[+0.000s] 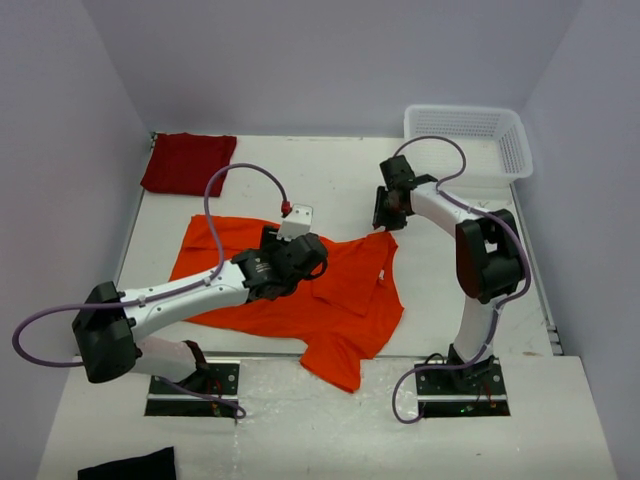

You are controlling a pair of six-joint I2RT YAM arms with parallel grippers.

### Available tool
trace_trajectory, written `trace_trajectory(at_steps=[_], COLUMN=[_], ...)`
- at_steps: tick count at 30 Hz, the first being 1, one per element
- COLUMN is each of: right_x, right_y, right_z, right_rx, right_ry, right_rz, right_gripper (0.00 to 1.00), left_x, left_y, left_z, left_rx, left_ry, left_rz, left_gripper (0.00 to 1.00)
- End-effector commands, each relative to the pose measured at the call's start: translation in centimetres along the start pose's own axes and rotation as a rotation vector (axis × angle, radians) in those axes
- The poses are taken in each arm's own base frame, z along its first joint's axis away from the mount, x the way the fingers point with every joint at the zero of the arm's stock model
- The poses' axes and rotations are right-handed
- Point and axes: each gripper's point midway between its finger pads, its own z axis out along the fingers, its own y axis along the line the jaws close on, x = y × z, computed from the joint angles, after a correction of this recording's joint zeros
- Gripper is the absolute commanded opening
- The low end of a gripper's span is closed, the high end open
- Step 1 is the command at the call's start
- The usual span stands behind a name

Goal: Fold and stack the t-shirts
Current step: Fold the flattened tshirt in 1/3 of the way

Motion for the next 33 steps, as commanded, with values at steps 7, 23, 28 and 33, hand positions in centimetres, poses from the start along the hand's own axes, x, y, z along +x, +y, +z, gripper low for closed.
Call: trace_trajectory(at_steps=[7, 23, 28, 33], right_x=[-1.2, -0.4, -0.3, 0.3], right_y=[-1.4, -1.4, -1.1, -1.1], right_z=[-0.5, -0.2, -0.1, 0.2], right_rx=[0.06, 0.03, 0.013, 0.01], right_ry=[-0.026, 0.017, 0.024, 0.038], right_rz=[0.014, 0.038, 0.045, 0.051], right_gripper=[0.38, 0.29, 0.26, 0.24], left_x=[-1.8, -1.8, -2.1, -2.0], left_y=[1.0, 1.4, 1.7, 1.8], left_z=[-1.0, -1.3, -1.5, -0.8], left_rx=[0.024, 0.034, 0.03, 0.019], left_ry=[-0.061, -0.07, -0.074, -0.062], left_rz=[-0.043, -0.051, -0.051, -0.054], left_gripper=[0.71, 0.71, 0.72, 0.72])
